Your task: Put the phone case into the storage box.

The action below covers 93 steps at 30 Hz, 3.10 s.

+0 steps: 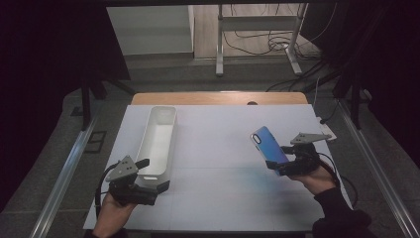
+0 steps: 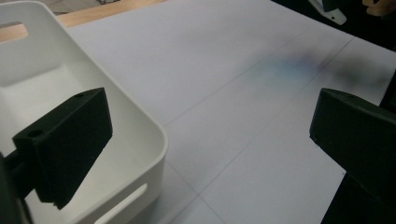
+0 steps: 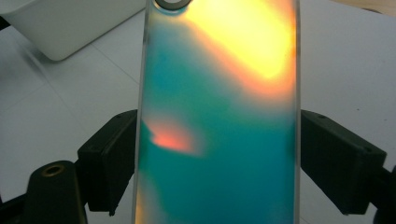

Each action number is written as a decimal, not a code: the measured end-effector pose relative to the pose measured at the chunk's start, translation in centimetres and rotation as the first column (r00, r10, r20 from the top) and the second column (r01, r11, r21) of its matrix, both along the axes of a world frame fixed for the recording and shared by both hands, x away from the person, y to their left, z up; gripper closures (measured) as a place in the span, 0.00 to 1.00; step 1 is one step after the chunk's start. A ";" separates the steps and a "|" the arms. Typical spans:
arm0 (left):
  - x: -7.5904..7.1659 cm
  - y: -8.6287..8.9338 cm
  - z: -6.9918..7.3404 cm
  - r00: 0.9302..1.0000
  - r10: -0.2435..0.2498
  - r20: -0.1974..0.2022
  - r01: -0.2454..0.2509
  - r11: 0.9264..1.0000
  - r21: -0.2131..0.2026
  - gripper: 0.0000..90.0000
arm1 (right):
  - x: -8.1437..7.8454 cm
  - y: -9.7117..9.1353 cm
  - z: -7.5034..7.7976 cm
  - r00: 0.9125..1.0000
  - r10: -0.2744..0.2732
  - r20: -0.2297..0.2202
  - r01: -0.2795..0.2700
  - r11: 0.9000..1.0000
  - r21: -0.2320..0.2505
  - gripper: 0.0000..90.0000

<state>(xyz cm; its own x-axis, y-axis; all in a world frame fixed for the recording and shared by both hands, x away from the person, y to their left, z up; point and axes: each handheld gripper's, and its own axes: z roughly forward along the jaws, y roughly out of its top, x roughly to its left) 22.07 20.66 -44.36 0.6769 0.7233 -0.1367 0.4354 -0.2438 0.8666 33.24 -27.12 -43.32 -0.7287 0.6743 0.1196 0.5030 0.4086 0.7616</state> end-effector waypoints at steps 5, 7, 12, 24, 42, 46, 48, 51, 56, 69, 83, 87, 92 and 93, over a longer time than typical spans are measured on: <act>0.6 -0.8 0.1 0.999 -0.036 0.007 0.036 0.999 -0.016 0.00 | -0.5 0.5 0.3 0.999 0.030 0.017 -0.030 0.999 0.019 0.19; 0.9 -1.1 0.2 0.999 -0.049 0.009 0.050 0.999 -0.017 0.00 | -0.8 0.7 0.4 0.999 0.043 0.027 -0.044 0.999 0.026 0.19; 1.3 -1.8 0.3 0.997 -0.079 0.016 0.080 0.997 -0.023 0.00 | -1.1 1.0 0.5 0.998 0.056 0.030 -0.057 0.998 0.034 0.19; 2.4 -3.9 0.6 0.988 -0.155 0.023 0.155 0.987 -0.045 0.00 | -2.1 1.7 0.8 0.996 0.085 0.038 -0.087 0.995 0.055 0.19; 4.0 -6.8 0.8 0.963 -0.267 0.028 0.268 0.961 -0.069 0.00 | -3.1 3.2 1.0 0.988 0.144 0.055 -0.148 0.987 0.068 0.19; 4.4 -7.5 0.9 0.958 -0.286 0.028 0.287 0.955 -0.077 0.00 | -3.3 3.6 1.0 0.986 0.156 0.060 -0.160 0.985 0.068 0.19; 4.4 -7.7 0.9 0.957 -0.290 0.028 0.292 0.953 -0.079 0.00 | -3.3 3.7 1.0 0.986 0.159 0.060 -0.163 0.984 0.067 0.19; 4.7 -8.1 0.9 0.953 -0.303 0.027 0.304 0.949 -0.089 0.00 | -3.4 3.9 1.1 0.984 0.168 0.065 -0.173 0.982 0.073 0.19; 5.1 -8.9 1.1 0.945 -0.326 0.029 0.327 0.940 -0.097 0.00 | -3.6 4.3 1.1 0.982 0.177 0.064 -0.182 0.980 0.079 0.19; 6.2 -10.9 1.3 0.926 -0.377 0.038 0.379 0.920 -0.105 0.00 | -3.9 5.6 1.2 0.974 0.213 0.070 -0.220 0.971 0.097 0.19; 6.8 -12.1 1.2 0.898 -0.439 0.027 0.439 0.889 -0.128 0.00 | -4.3 6.9 1.2 0.965 0.248 0.080 -0.256 0.961 0.107 0.19; 7.0 -12.3 1.2 0.891 -0.454 0.022 0.452 0.881 -0.141 0.00 | -4.4 7.1 1.2 0.963 0.255 0.088 -0.264 0.958 0.111 0.19; 7.3 -12.5 1.2 0.885 -0.465 0.016 0.462 0.874 -0.154 0.00 | -4.5 7.3 1.2 0.962 0.259 0.090 -0.268 0.956 0.115 0.19; 7.3 -12.6 1.2 0.884 -0.468 0.016 0.465 0.872 -0.154 0.00 | -4.6 7.3 1.2 0.962 0.259 0.089 -0.269 0.956 0.117 0.19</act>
<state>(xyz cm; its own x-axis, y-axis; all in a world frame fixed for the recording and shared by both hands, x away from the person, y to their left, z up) 29.35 8.10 -43.18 0.9261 0.2943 -0.2361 0.3223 -0.2917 0.9006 28.69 -19.86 -42.07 -0.8885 0.4392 0.1325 0.3323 0.4171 0.8459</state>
